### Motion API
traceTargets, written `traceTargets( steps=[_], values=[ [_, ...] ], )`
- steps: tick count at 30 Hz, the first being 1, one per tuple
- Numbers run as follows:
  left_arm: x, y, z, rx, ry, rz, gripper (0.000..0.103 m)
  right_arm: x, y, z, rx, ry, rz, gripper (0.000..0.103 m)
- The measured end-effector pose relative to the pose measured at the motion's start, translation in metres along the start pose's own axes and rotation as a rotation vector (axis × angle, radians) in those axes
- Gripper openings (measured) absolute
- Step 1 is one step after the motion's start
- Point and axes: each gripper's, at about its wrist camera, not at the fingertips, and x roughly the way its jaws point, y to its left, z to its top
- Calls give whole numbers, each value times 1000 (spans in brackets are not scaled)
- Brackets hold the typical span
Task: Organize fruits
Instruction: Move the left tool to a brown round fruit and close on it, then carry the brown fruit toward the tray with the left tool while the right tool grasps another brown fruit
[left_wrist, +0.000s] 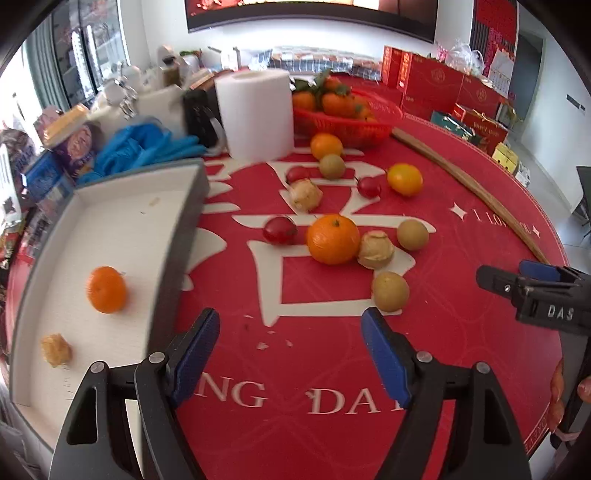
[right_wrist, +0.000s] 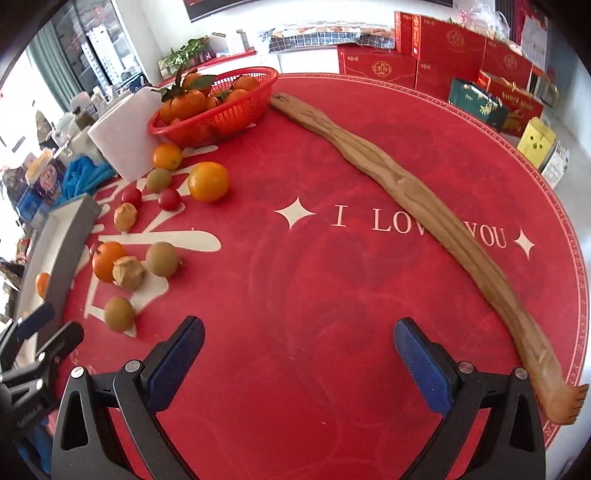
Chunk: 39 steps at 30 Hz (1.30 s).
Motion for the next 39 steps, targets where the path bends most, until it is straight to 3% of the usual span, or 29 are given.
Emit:
traceTargets(
  steps=[6, 12, 15, 18, 24, 39],
  values=[
    [0, -19, -1, 15, 1, -54, 82, 4, 14, -12, -119, -28, -93, 103],
    [13, -42, 7, 50, 9, -39, 82, 5, 13, -13, -137, -41, -76, 103],
    [22, -46, 11, 39, 25, -38, 77, 4, 9, -14, -135, -48, -75, 103],
    [27, -46, 12, 39, 23, -18, 68, 4, 9, -15, -144, -54, -72, 103],
    [25, -47, 15, 46, 12, -16, 28, 5, 11, -14, -143, -51, -73, 103],
    [18, -17, 2, 7, -12, 24, 27, 27, 43, 16, -182, -48, -49, 103]
  ],
)
